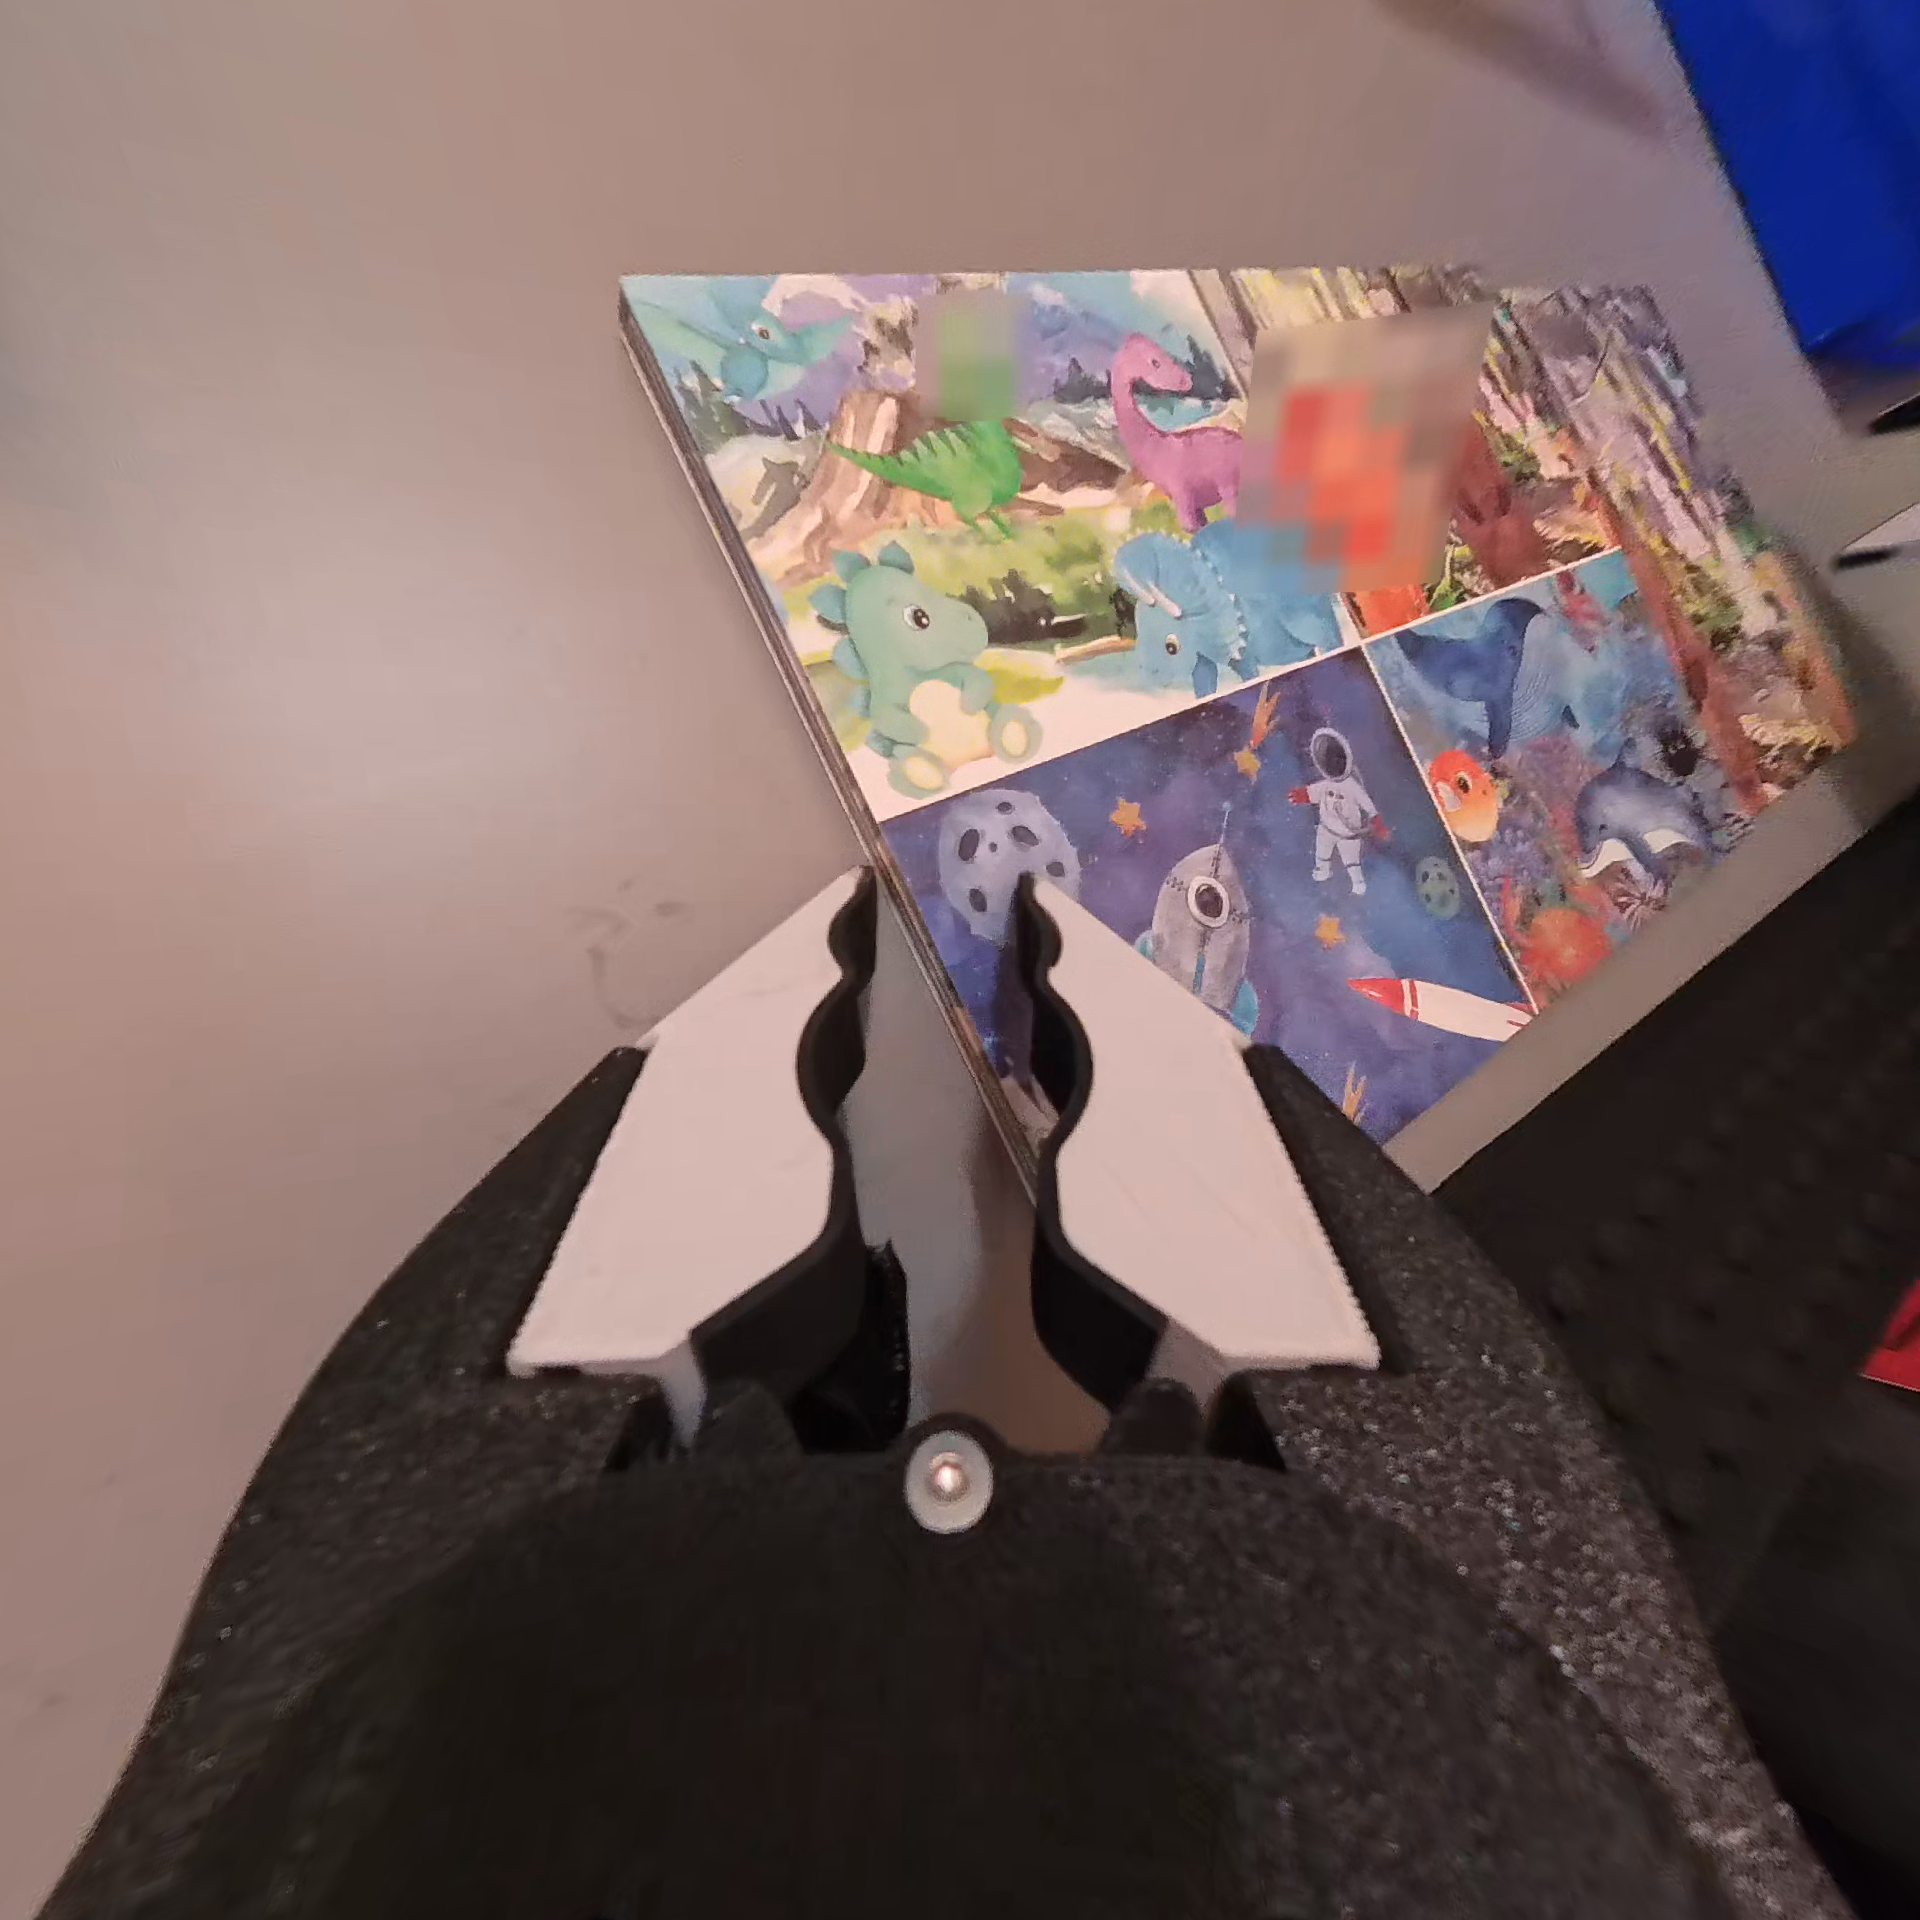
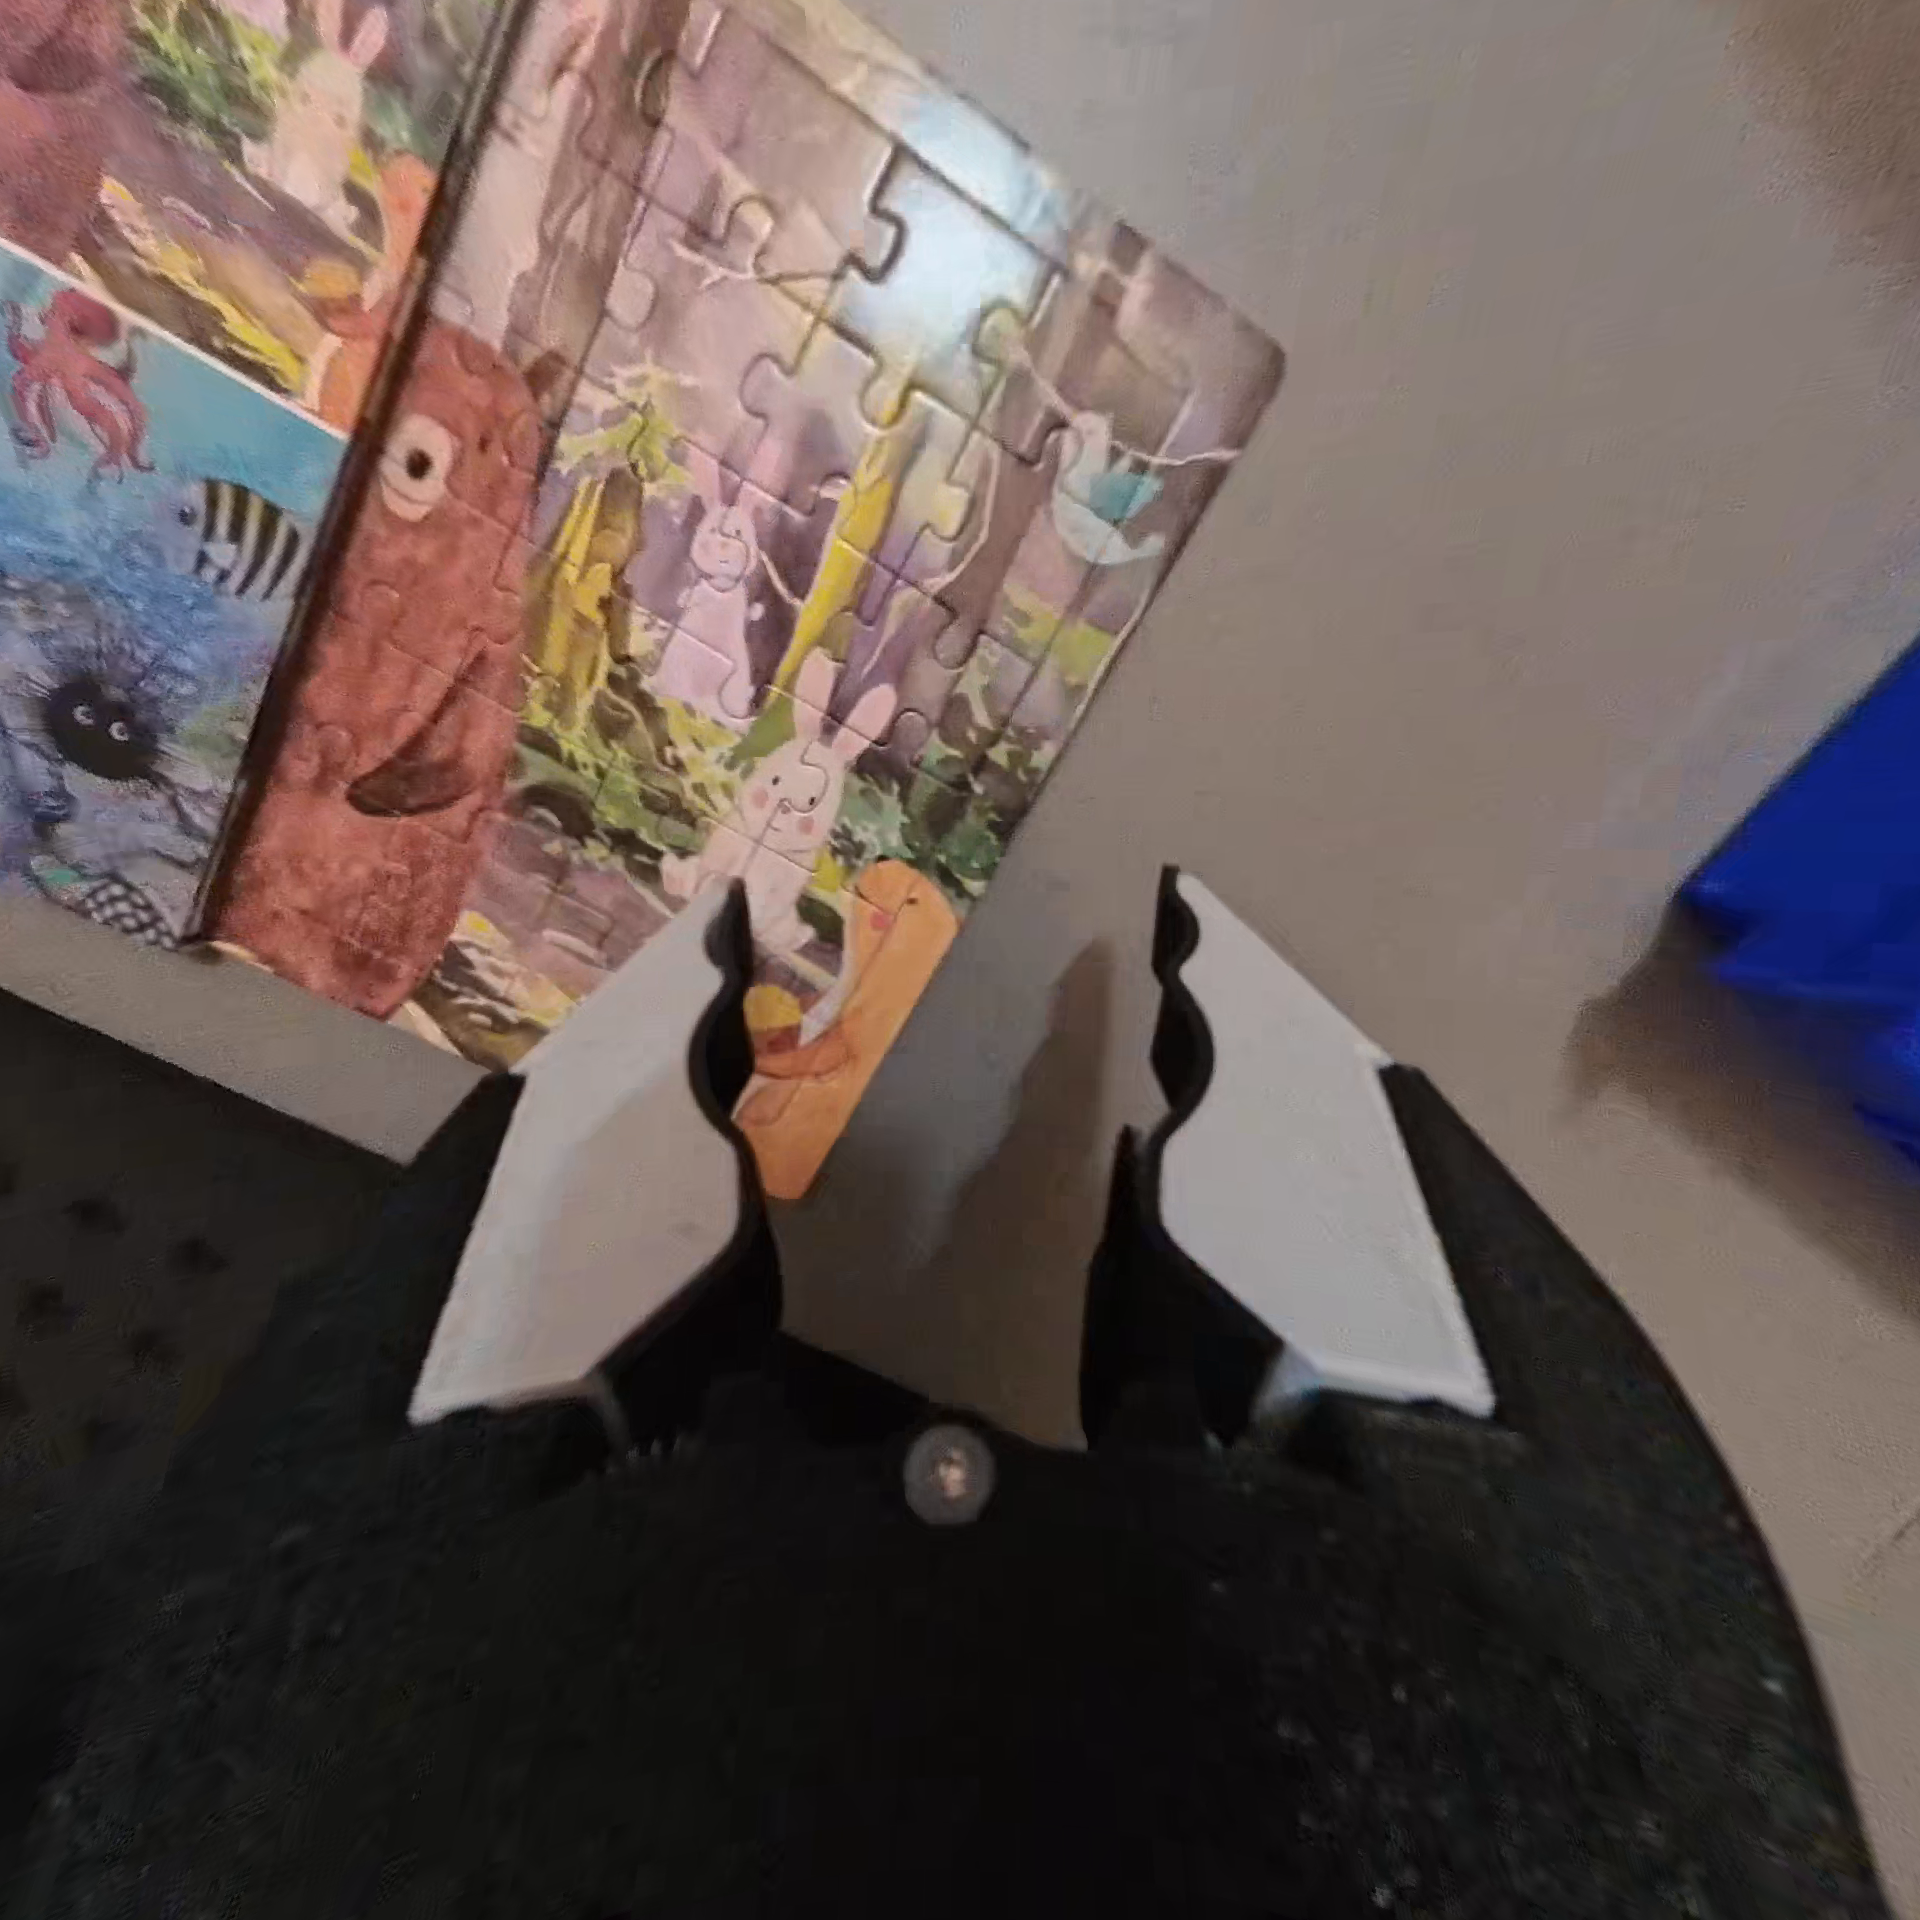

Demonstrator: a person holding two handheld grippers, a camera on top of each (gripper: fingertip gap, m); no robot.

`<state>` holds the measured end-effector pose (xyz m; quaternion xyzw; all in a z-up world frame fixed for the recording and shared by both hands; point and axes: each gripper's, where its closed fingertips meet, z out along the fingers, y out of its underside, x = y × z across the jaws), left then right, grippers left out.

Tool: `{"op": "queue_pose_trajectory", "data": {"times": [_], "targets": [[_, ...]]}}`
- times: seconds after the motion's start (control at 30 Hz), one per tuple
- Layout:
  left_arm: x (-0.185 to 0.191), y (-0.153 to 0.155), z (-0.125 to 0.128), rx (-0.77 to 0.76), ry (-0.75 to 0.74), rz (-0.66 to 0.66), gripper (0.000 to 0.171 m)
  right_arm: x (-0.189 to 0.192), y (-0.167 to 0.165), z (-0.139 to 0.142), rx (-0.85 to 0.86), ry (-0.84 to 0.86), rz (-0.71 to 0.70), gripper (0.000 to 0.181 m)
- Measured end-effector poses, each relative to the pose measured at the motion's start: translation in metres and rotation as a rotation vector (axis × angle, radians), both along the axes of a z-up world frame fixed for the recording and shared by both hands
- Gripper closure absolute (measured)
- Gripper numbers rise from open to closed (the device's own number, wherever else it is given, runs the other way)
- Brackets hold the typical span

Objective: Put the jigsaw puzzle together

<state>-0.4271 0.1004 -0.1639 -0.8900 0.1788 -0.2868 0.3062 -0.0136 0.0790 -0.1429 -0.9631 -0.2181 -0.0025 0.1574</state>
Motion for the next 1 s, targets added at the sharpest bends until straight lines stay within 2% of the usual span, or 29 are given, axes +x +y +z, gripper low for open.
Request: {"op": "queue_pose_trajectory", "data": {"times": [0.07, 0.17, 0.23, 0.3, 0.37, 0.47, 0.57, 0.6, 0.63, 0.7, 0.73, 0.83, 0.9, 1.0], "targets": [[0.005, -0.003, 0.002, 0.006, 0.010, -0.002, 0.137, 0.008, 0.000, 0.006, -0.023, 0.137, -0.100, 0.099], [0.010, -0.006, 0.004, 0.008, 0.011, -0.016, 0.123, 0.002, -0.008, -0.009, -0.139, 0.402, -0.225, 0.094], [0.013, -0.008, 0.005, -0.001, -0.007, -0.023, 0.116, -0.001, -0.011, -0.019, -0.133, 0.417, -0.239, 0.096], [0.015, -0.009, 0.007, -0.009, -0.023, -0.025, 0.113, -0.009, -0.008, -0.018, -0.086, 0.425, -0.244, 0.113], [0.023, -0.010, 0.009, -0.019, -0.047, -0.031, 0.111, -0.024, -0.010, -0.014, -0.082, 0.490, -0.261, 0.098], [0.033, -0.011, 0.011, -0.016, -0.022, -0.057, 0.106, -0.035, -0.013, -0.015, -0.076, 0.456, -0.247, 0.095], [0.047, -0.009, 0.011, -0.030, -0.023, -0.105, 0.100, -0.071, -0.016, -0.006, -0.156, 0.733, -0.261, 0.116], [0.053, -0.009, 0.011, -0.036, -0.020, -0.118, 0.097, -0.072, -0.013, -0.009, -0.144, 0.750, -0.293, 0.118], [0.058, -0.007, 0.010, -0.027, -0.005, -0.122, 0.097, -0.070, -0.011, -0.010, -0.123, 0.713, -0.292, 0.118], [0.066, -0.010, 0.010, -0.031, 0.013, -0.137, 0.087, -0.071, -0.008, -0.007, -0.102, 0.699, -0.263, 0.101], [0.068, -0.011, 0.009, -0.030, 0.022, -0.146, 0.085, -0.069, -0.008, -0.008, -0.096, 0.674, -0.258, 0.102], [0.067, -0.006, 0.013, -0.048, -0.020, -0.113, 0.107, -0.052, -0.004, -0.005, -0.042, 0.620, -0.281, 0.120], [0.067, -0.005, 0.014, -0.080, -0.084, -0.093, 0.107, -0.040, 0.004, -0.003, 0.039, 0.545, -0.279, 0.113], [0.071, -0.003, 0.013, -0.061, -0.063, -0.104, 0.104, -0.053, 0.010, -0.016, 0.041, 0.484, -0.222, 0.104]]}}
